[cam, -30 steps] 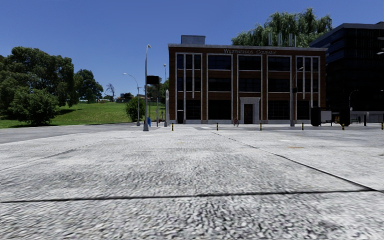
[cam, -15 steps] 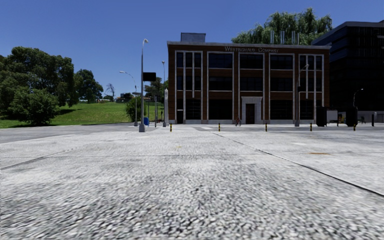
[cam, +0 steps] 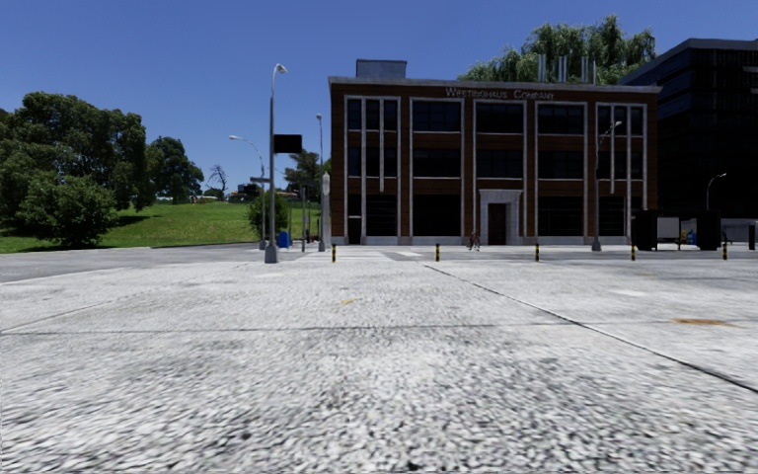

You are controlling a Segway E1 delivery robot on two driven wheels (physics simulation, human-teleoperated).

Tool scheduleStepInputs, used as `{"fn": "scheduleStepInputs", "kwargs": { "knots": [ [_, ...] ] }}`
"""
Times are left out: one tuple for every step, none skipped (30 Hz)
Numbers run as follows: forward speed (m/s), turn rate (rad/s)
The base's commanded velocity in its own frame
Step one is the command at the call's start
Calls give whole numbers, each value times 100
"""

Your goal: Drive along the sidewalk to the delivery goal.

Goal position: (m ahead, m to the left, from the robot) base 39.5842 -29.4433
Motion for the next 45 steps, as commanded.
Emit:
{"fn": "scheduleStepInputs", "kwargs": {
  "knots": [
    [200, 0],
    [200, 0],
    [200, 0],
    [200, 0],
    [200, 0],
    [200, 0],
    [200, 0],
    [200, 0],
    [200, 0],
    [200, 0],
    [200, 0],
    [200, 0],
    [200, 0],
    [200, 0],
    [200, 0],
    [200, 0],
    [200, 0],
    [200, 0],
    [200, 0],
    [200, 0],
    [200, 0],
    [200, 0],
    [200, 0],
    [200, 0],
    [200, 0],
    [200, 0],
    [200, 0],
    [200, 0],
    [200, 0],
    [200, 0],
    [200, 0],
    [200, 0],
    [200, 0],
    [200, 0],
    [200, 0],
    [200, 0],
    [200, 0],
    [200, 0],
    [200, 0],
    [200, 0],
    [200, 0],
    [200, 0],
    [200, 0],
    [200, 0],
    [200, 0]
  ]
}}
